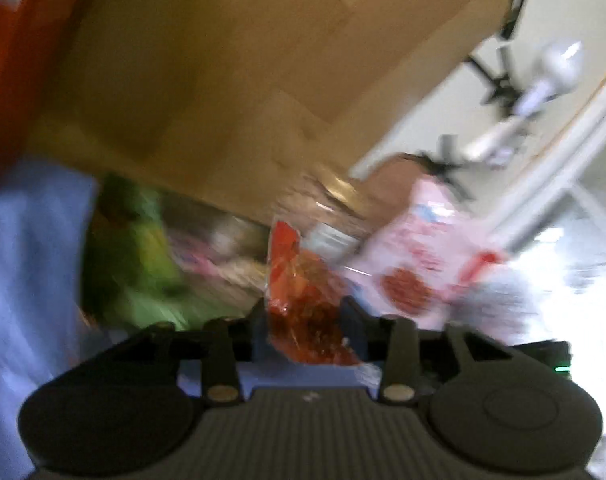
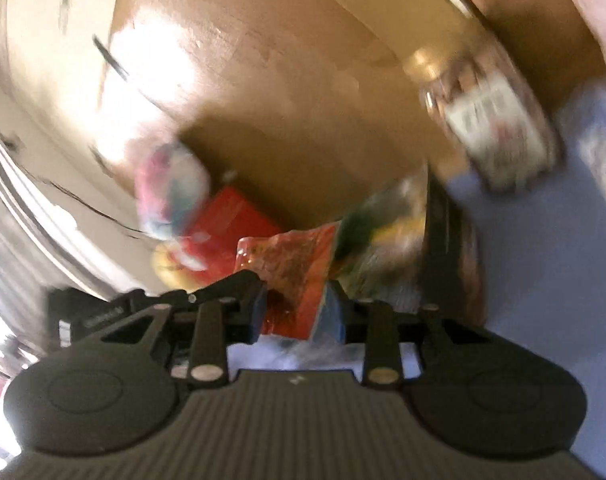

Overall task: Organize snacks
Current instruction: 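Carry the orange packet into the tin box and release it, then grasp the white cup-shaped item with the left tool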

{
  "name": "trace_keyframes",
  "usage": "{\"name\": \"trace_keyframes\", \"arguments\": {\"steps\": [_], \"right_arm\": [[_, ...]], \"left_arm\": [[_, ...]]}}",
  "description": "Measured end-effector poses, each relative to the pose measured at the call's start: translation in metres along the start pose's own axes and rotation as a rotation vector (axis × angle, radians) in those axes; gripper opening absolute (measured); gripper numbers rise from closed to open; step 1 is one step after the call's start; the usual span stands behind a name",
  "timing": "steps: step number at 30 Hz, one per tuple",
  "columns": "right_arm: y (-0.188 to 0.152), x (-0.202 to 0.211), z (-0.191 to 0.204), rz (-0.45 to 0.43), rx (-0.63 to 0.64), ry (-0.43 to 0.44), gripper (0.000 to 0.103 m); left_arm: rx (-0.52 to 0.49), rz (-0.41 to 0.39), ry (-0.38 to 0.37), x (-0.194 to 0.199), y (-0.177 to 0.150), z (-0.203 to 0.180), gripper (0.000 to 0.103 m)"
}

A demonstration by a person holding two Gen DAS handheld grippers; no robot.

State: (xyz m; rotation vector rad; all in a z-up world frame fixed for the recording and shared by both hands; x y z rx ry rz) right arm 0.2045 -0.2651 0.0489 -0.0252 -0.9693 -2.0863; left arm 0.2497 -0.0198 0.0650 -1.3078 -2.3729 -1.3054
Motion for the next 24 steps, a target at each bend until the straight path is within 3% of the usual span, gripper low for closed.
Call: {"name": "trace_keyframes", "arguments": {"steps": [3, 5, 8, 11, 13, 19, 24], "right_arm": [[0.006, -0.023, 0.015, -0.022, 0.207, -0.183, 0.038], [0.005, -0.023, 0.021, -0.048, 0.281, -0.216, 0.038], [-0.002, 0.0, 0.024, -0.086, 0.271, -0.147, 0.038], [-0.022, 0.034, 0.019, -0.069, 0.258, -0.076, 0.039], [-0.041, 0.052, 0.02, -0.016, 0.253, -0.012, 0.048], [-0.117, 0.104, 0.01, 0.176, 0.279, 0.077, 0.049], [-0.154, 0.12, 0.02, 0.239, 0.35, 0.041, 0.052]], "left_arm": [[-0.128, -0.019, 0.221, -0.017, 0.003, -0.002, 0.049], [-0.176, -0.028, 0.289, -0.018, -0.001, -0.004, 0.05], [-0.183, -0.067, 0.256, 0.001, -0.011, -0.007, 0.05], [-0.188, -0.087, 0.183, 0.03, -0.029, -0.01, 0.051], [-0.199, -0.058, 0.115, 0.044, -0.049, -0.014, 0.053], [-0.28, 0.073, -0.019, 0.064, -0.117, -0.028, 0.053], [-0.407, 0.093, -0.065, 0.076, -0.157, -0.047, 0.059]]}}
Point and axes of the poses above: each gripper's, at about its wrist camera, not at the fingertips, and x roughly against the way its jaws point, z to its left, y to its top, the point moved 3 cm from there along -x, roughly the way its jaws point
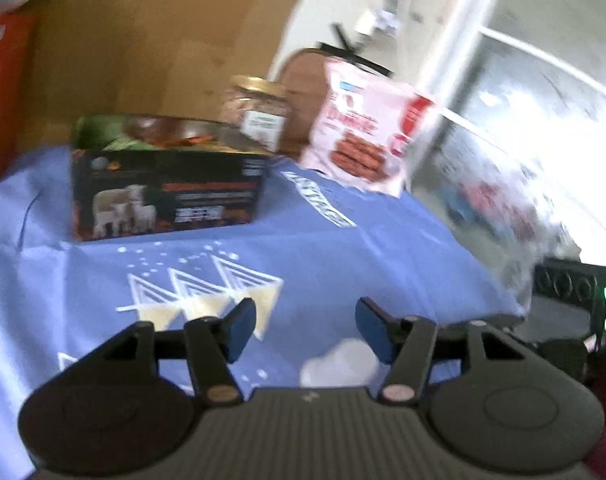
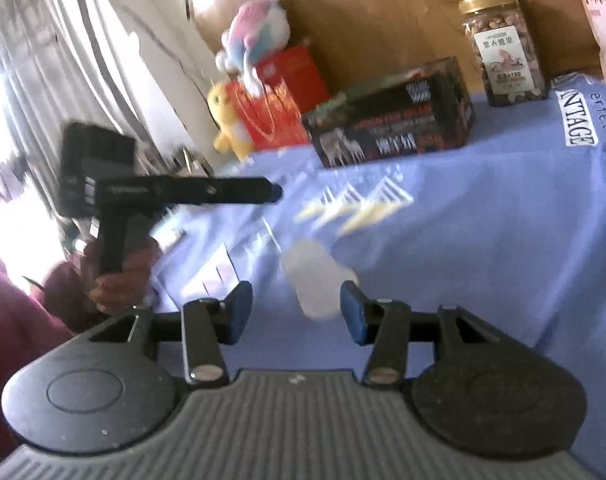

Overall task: Organize snacks
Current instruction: 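Grasp the white cup-shaped item with the left tool, then lower the white item into the tin box and open the left tool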

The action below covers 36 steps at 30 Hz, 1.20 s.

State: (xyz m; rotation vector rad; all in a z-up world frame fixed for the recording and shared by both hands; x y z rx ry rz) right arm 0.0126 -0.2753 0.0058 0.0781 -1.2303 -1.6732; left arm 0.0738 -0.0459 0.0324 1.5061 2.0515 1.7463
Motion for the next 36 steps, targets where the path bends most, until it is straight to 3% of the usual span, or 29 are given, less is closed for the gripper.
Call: {"name": "trace_keyframes", "arguments": {"steps": [4, 8, 10, 13, 14, 18, 23, 28, 32, 36], "right_arm": [[0.0, -0.016, 0.013, 0.009, 0.117, -0.098, 0.052], [-0.002, -0.033, 0.024, 0.023, 0.272, -0.188, 0.051], [-0.004, -0.041, 0.023, 0.031, 0.316, -0.219, 0.051], [-0.006, -0.047, 0.018, 0.037, 0.317, -0.232, 0.051], [-0.006, -0.047, 0.017, 0.036, 0.31, -0.233, 0.05], [-0.001, -0.052, 0.017, 0.013, 0.315, -0.232, 0.034], [0.024, -0.061, 0.03, -0.057, 0.36, -0.242, 0.034], [0.072, -0.084, 0.037, -0.139, 0.44, -0.29, 0.034], [0.117, -0.111, 0.025, -0.189, 0.441, -0.331, 0.034], [0.147, -0.144, -0.001, -0.173, 0.412, -0.383, 0.034]], "left_arm": [[-0.093, 0.022, -0.02, -0.003, -0.012, -0.026, 0.059], [-0.13, 0.047, 0.016, -0.017, -0.021, -0.035, 0.058], [-0.131, 0.074, 0.036, -0.025, -0.027, -0.035, 0.053], [-0.115, 0.113, 0.029, -0.038, -0.031, -0.032, 0.035], [-0.107, 0.106, 0.026, -0.038, -0.03, -0.03, 0.034], [-0.068, 0.088, 0.014, -0.032, -0.021, -0.02, 0.033], [-0.024, 0.008, 0.029, -0.018, 0.012, -0.001, 0.033], [-0.003, -0.094, 0.089, -0.011, 0.063, 0.022, 0.034], [0.029, -0.152, 0.131, -0.025, 0.108, 0.045, 0.036], [0.093, -0.145, 0.148, -0.058, 0.136, 0.077, 0.036]]}}
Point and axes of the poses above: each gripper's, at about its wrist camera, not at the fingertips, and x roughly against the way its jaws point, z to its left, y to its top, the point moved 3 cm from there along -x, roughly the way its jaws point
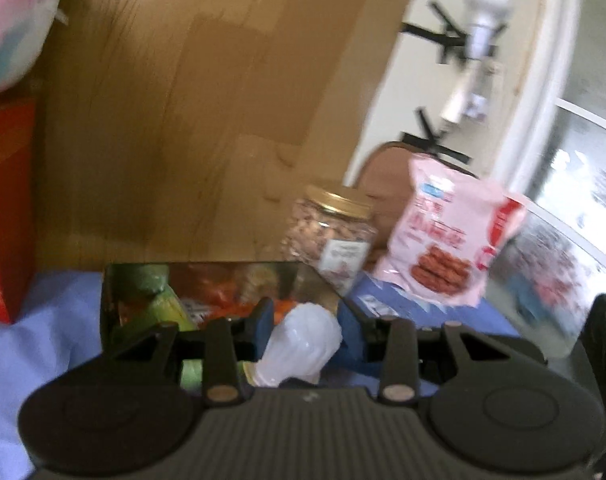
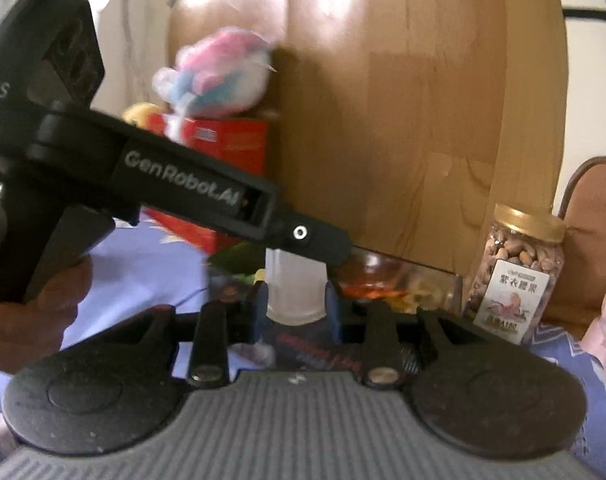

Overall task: Organize snacks
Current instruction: 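Lower the white item into the tin box and open the left tool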

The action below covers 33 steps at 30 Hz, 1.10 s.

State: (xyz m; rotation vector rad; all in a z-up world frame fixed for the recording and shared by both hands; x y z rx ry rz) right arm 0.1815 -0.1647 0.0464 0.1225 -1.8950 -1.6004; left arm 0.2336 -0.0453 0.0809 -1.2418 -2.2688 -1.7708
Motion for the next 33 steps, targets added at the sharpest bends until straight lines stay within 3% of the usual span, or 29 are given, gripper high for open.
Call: {"name": "trace_keyframes", "arguments": {"steps": [5, 11, 18, 24, 29, 33], "right_arm": [[0.001, -0.039, -0.012, 0.039, -0.019, -0.041, 0.037], [0.0, -0.045, -0.018, 0.025, -0.063, -0.049, 0.038], [-0.012, 0.009, -0.019, -0.072, -0.166, -0.044, 0.038], [-0.049, 0.061, -0.012, -0.12, -0.294, -0.1, 0.043], [-0.082, 0.09, 0.001, -0.114, -0.353, -0.192, 0.043], [-0.091, 0.103, 0.005, -0.126, -0.39, -0.231, 0.052]], "left_arm": [[0.088, 0.027, 0.012, -0.041, 0.009, 0.027, 0.034], [0.09, 0.026, 0.11, -0.056, 0.004, 0.036, 0.044], [0.089, -0.041, 0.162, -0.018, -0.002, 0.026, 0.049], [0.06, -0.09, 0.184, 0.031, -0.028, 0.002, 0.053], [0.01, -0.053, 0.243, 0.051, -0.068, -0.02, 0.054], [-0.036, 0.004, 0.305, 0.054, -0.099, -0.038, 0.058]]}}
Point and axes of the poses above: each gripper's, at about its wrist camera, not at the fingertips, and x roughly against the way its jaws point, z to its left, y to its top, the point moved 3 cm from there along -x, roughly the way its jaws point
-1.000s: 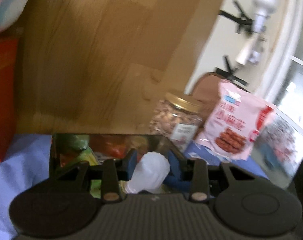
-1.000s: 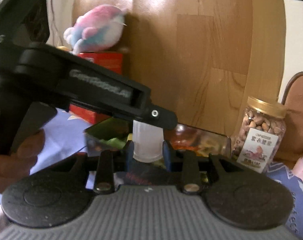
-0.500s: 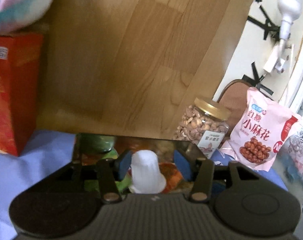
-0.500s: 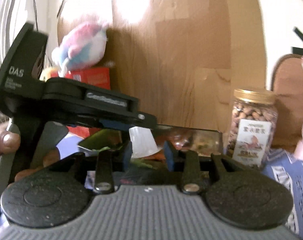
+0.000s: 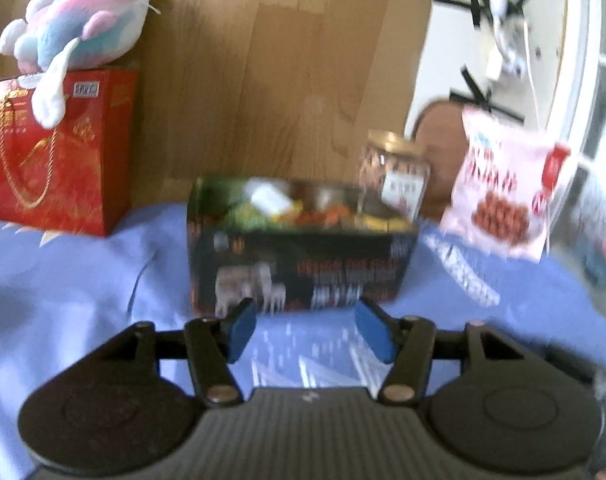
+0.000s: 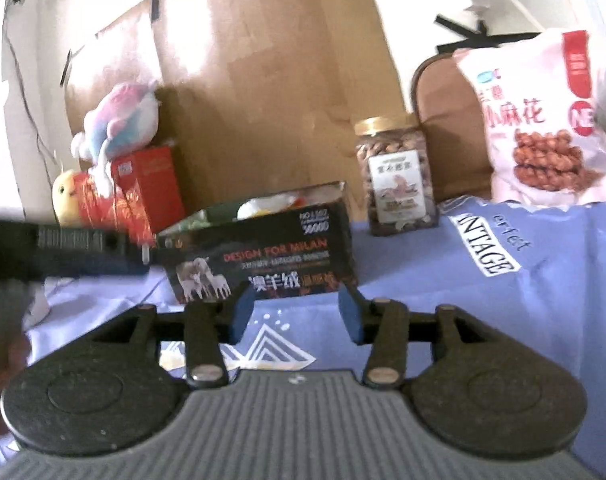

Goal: Organize snacks

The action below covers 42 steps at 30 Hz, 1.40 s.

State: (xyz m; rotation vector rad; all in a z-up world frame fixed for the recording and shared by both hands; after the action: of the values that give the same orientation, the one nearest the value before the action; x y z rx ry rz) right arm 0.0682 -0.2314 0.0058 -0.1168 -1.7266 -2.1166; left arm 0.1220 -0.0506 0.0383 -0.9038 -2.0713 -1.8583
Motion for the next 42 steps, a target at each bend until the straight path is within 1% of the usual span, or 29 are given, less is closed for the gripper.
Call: {"name": "trace_keyframes", "arguments": {"steps": [2, 5, 6, 7, 12, 14, 15, 18, 22, 25, 30, 35, 42], "right_arm": [[0.001, 0.003, 0.0, 0.003, -0.021, 0.005, 0.052], [-0.002, 0.01, 0.0, -0.003, -0.049, 0.004, 0.053], [-0.004, 0.011, 0.001, 0.003, -0.051, 0.001, 0.053], [-0.006, 0.012, 0.002, 0.01, -0.055, 0.001, 0.053], [-0.017, 0.02, 0.007, 0.033, -0.075, 0.018, 0.054], [-0.021, 0.021, 0.007, 0.044, -0.089, 0.019, 0.054], [-0.022, 0.022, 0.006, 0.05, -0.099, 0.021, 0.054], [-0.023, 0.026, 0.007, 0.037, -0.102, 0.021, 0.054], [-0.024, 0.029, 0.007, 0.03, -0.104, 0.022, 0.054], [-0.024, 0.031, 0.005, 0.024, -0.116, 0.019, 0.054], [-0.024, 0.031, 0.004, 0.023, -0.125, 0.018, 0.054], [-0.024, 0.033, 0.001, 0.018, -0.14, 0.012, 0.054], [-0.025, 0.032, -0.001, 0.028, -0.159, 0.015, 0.054]], "left_arm": [[-0.018, 0.024, 0.024, 0.004, -0.012, -0.008, 0.06], [-0.014, 0.054, 0.044, 0.008, -0.028, -0.013, 0.064], [-0.009, 0.064, 0.05, 0.01, -0.032, -0.014, 0.071], [-0.008, 0.069, 0.056, 0.011, -0.035, -0.014, 0.081], [-0.018, 0.06, 0.1, 0.021, -0.045, -0.016, 0.084], [-0.017, 0.066, 0.111, 0.022, -0.048, -0.015, 0.089], [-0.013, 0.069, 0.115, 0.022, -0.051, -0.014, 0.09], [-0.018, 0.072, 0.123, 0.024, -0.055, -0.015, 0.09], [-0.031, 0.062, 0.147, 0.027, -0.057, -0.017, 0.098], [-0.029, 0.054, 0.151, 0.028, -0.057, -0.015, 0.102], [-0.057, 0.031, 0.172, 0.031, -0.056, -0.019, 0.103], [-0.068, 0.024, 0.181, 0.031, -0.056, -0.021, 0.103], [-0.095, -0.007, 0.234, 0.029, -0.056, -0.021, 0.103]]}}
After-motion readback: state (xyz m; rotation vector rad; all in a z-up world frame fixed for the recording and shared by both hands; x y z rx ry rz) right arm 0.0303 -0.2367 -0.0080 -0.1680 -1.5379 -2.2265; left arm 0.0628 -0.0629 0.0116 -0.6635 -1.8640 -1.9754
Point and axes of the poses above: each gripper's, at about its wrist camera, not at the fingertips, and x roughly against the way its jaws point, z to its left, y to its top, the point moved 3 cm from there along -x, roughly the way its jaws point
